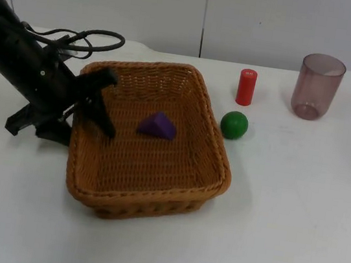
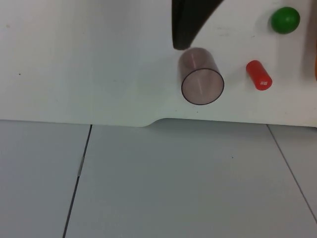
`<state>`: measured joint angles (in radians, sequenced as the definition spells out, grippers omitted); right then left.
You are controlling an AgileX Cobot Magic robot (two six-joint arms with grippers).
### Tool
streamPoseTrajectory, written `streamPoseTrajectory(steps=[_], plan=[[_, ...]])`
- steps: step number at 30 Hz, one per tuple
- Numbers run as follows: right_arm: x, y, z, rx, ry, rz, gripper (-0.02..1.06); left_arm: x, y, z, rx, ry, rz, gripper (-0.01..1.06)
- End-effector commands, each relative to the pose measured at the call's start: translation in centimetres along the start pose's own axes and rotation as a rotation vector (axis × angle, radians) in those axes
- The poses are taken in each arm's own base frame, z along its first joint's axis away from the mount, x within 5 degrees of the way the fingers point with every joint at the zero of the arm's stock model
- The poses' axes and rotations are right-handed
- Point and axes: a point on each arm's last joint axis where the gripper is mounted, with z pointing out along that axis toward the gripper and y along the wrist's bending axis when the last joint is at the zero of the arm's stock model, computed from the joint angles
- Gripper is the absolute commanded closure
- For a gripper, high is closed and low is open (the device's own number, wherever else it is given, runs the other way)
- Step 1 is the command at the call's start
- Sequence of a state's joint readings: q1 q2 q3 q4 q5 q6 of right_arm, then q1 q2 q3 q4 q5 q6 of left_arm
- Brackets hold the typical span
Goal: Pick up the basket with the left hand and place the triangular block into the basket with the right hand.
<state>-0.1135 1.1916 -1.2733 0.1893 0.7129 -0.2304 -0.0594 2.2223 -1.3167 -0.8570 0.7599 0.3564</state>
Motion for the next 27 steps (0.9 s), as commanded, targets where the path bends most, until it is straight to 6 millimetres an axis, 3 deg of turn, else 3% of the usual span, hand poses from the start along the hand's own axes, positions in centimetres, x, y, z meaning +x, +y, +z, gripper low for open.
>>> streamPoseTrajectory(steps=[1,3,6,7,11,12,15,16,17,22,23,27], plan=[[0.0,0.2,-0.3,-0.003,-0.009,-0.016,0.00,-0.2,-0.8,-0.8,0.015,-0.033,0.005,0.27],[0.0,0.2,-0.3,-0.003,-0.009,-0.016,0.00,-0.3,-1.5,-2.1,0.007,-0.063,0.010,0.09],[0.0,0.2,-0.3,-0.005,-0.009,-0.014,0.00,-0.3,-2.1,-3.8,-0.034,-0.091,0.029,0.03],[0.0,0.2,-0.3,-0.005,-0.009,-0.014,0.00,-0.3,-2.1,-3.8,-0.034,-0.091,0.029,0.03],[-0.1,0.3,-0.3,-0.012,-0.011,-0.006,0.00,-0.1,-2.6,-8.1,-0.237,-0.175,0.110,0.03],[-0.1,0.3,-0.3,-0.012,-0.011,-0.006,0.00,-0.1,-2.6,-8.1,-0.237,-0.175,0.110,0.03],[0.0,0.4,-0.3,-0.021,-0.009,0.004,0.00,0.2,-3.5,-11.8,-0.342,-0.269,0.219,0.03],[0.0,0.4,-0.3,-0.022,-0.005,0.004,0.00,0.5,-4.3,-13.4,-0.346,-0.312,0.248,0.03],[0.0,0.4,-0.3,-0.022,-0.005,0.004,0.00,0.5,-4.3,-13.4,-0.346,-0.312,0.248,0.03],[0.1,0.4,-0.3,-0.025,0.008,0.003,0.00,2.8,-7.8,-19.9,-0.302,-0.488,0.358,0.03],[0.1,0.4,-0.3,-0.025,0.008,0.003,0.00,2.8,-7.8,-19.9,-0.302,-0.488,0.358,0.03],[0.2,0.4,-0.3,-0.028,0.018,0.003,0.00,5.1,-9.8,-24.1,-0.270,-0.609,0.402,0.03]])
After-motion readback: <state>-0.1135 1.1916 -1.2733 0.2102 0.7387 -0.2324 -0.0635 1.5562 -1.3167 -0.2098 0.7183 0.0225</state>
